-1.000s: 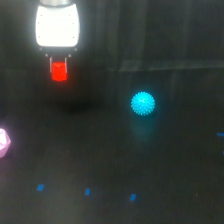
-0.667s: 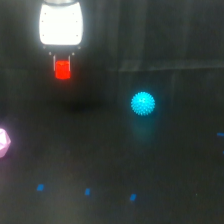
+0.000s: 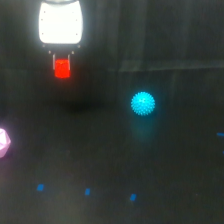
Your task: Pick up the red object from the table
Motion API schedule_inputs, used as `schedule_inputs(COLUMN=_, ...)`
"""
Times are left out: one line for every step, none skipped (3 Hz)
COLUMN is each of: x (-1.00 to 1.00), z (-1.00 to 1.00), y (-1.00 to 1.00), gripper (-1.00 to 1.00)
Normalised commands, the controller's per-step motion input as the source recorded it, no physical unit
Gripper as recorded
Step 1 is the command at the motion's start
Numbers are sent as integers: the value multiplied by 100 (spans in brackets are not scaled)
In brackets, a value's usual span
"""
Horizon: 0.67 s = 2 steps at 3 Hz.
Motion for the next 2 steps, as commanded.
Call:
schedule_inputs(x=-9, z=18, y=5, gripper=-100)
schedule_inputs(x=34, z=-44, y=18, gripper=-100)
